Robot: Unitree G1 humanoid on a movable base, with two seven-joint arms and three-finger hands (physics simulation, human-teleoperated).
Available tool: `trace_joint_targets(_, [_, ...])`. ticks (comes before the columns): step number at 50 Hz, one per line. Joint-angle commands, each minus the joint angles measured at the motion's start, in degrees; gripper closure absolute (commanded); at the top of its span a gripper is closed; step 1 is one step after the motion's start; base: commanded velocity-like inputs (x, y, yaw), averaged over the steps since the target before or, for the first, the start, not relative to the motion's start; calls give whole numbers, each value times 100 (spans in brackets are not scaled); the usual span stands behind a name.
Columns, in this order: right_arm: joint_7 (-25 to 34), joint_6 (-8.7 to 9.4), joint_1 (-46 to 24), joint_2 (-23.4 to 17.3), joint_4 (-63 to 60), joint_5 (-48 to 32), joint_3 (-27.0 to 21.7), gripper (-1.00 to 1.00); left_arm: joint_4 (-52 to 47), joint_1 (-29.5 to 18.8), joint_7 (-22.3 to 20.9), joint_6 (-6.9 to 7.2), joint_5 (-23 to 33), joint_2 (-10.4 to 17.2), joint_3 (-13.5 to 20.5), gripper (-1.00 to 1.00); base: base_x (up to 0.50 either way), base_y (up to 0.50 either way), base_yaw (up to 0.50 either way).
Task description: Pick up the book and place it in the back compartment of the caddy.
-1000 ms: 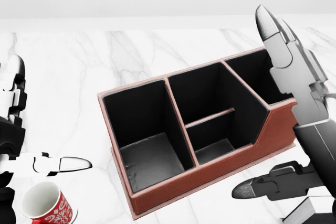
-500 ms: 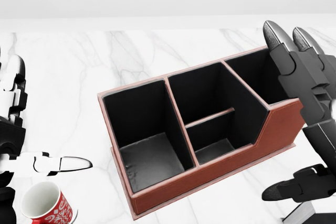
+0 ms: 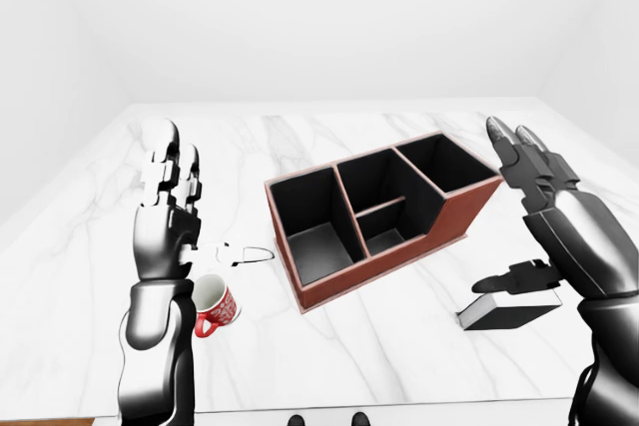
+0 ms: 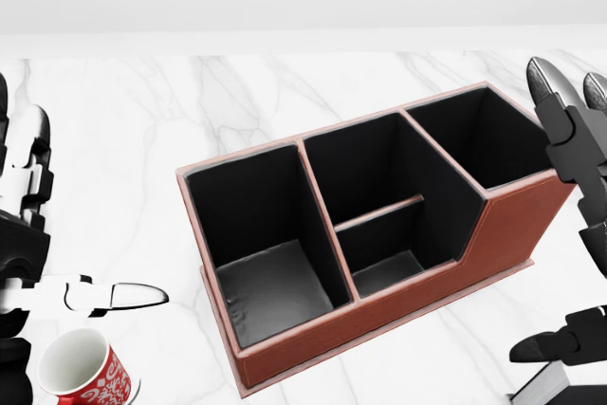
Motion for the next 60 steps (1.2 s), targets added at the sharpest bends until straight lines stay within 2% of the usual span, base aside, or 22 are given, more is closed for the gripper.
trace_joint_targets(1, [0,0,166,58,73,-155,-169,-100,38,11,2,0,17,-2,-16,-100,0,0,0])
trace_joint_targets(29, [0,0,645,330,623,-291,-451,-100,27,20,1,0,33,-17,-41,-100,0,0,0])
trace_joint_targets(60, [0,0,714,212,1636,-68,-831,-100,35,18,1,0,24,-12,-28,-100,0,0,0])
